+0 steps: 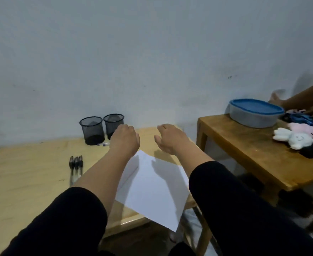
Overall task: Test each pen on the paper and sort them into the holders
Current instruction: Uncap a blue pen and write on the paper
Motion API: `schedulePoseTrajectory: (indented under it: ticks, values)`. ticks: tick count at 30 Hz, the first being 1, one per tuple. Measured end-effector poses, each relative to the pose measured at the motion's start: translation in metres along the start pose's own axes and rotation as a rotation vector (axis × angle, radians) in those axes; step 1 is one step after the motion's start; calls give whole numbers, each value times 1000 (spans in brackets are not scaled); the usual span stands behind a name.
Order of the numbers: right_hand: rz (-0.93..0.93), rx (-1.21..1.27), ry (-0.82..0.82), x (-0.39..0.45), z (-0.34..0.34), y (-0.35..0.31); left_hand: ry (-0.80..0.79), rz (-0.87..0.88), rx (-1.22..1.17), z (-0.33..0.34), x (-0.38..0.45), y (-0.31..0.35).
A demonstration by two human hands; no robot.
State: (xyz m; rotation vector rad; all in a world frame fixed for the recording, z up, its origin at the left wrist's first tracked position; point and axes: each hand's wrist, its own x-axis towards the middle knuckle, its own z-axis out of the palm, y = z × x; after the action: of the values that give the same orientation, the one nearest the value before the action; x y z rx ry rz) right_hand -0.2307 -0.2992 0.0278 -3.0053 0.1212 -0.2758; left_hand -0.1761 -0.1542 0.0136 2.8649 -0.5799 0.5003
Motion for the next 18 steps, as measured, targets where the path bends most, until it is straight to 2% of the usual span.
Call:
schedulePoseTrajectory:
  ticks: [5, 9, 18]
  values:
    - [-101, 49, -112, 49, 53, -29, -76, -101, -30, 38, 12, -58]
    - [-98, 134, -157, 85, 89, -35, -125, -122, -63, 71, 29, -81]
    - [-67, 207, -92, 139, 128, -19, -125, 43, -203, 118, 68, -98]
